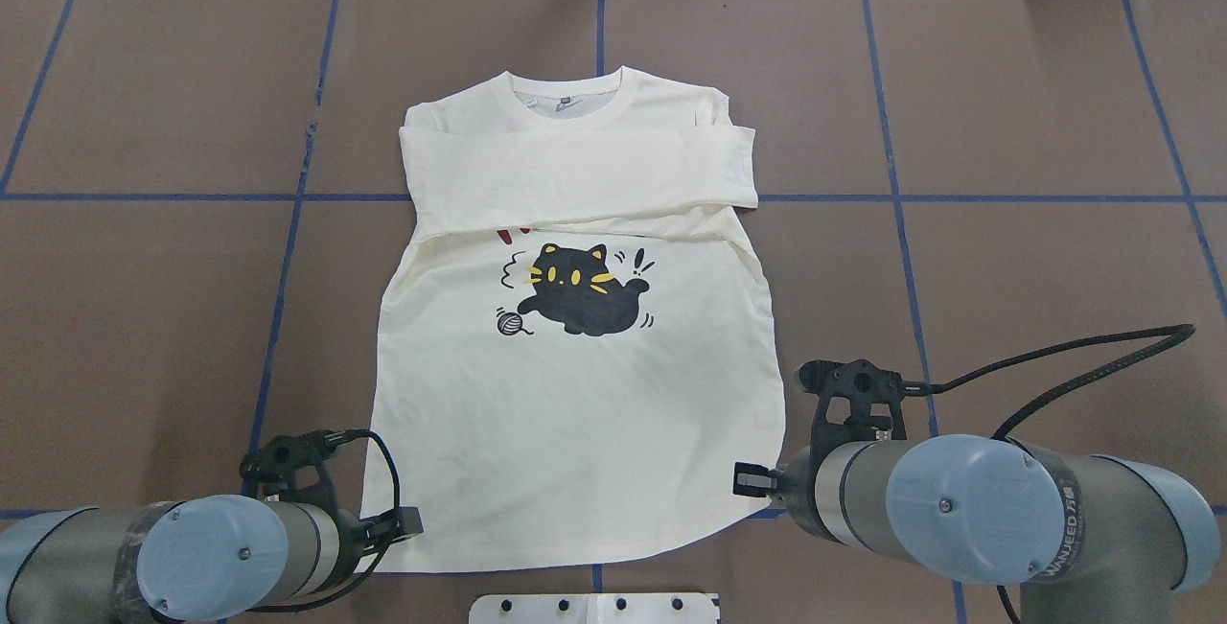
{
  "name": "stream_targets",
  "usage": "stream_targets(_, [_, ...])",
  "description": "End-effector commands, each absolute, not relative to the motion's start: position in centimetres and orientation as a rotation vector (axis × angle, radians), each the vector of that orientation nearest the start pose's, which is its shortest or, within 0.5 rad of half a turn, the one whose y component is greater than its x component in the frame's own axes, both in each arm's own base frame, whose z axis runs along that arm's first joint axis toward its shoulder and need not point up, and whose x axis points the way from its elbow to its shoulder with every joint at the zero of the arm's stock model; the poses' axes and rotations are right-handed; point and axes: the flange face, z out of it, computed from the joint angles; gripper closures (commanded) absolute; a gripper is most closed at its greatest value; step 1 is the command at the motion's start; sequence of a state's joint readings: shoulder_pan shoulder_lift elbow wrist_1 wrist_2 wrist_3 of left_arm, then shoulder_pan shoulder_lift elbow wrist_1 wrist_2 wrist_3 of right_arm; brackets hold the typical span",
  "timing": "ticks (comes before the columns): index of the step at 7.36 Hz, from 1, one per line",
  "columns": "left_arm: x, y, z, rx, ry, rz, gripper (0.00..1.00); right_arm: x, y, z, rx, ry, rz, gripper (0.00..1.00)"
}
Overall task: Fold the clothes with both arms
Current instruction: 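Lower both grippers to the hem corners nearest the robot and grasp, then lift the hem with both grippers and fold it toward the collar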
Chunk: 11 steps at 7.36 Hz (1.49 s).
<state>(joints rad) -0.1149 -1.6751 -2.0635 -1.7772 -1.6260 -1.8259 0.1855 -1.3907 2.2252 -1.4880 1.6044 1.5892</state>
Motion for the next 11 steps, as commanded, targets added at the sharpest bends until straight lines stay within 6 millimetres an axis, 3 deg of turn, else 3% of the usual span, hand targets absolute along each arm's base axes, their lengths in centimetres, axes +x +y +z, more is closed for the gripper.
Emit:
stream_targets(1, [49.1, -18.5, 36.5, -0.108, 0.788, -0.329, 0.16, -44.7, -21.6, 27.1, 0.045, -0.918, 0.174, 1.0])
stream_targets(4, [49.2, -18.5, 36.5, -0.109, 0.786, -0.332, 0.43, -44.6, -21.9, 27.1, 0.046, -0.92, 0.177, 1.0])
stream_targets(7, [49.3, -18.1, 36.4, -0.112, 0.787, -0.325, 0.58, -44.5, -22.1, 26.9, 0.047, -0.923, 0.18, 1.0])
stream_targets(11, [49.1, -17.4, 35.5, -0.117, 0.765, -0.315, 0.92, -44.2, -22.3, 27.0, 0.042, -0.922, 0.182, 1.0])
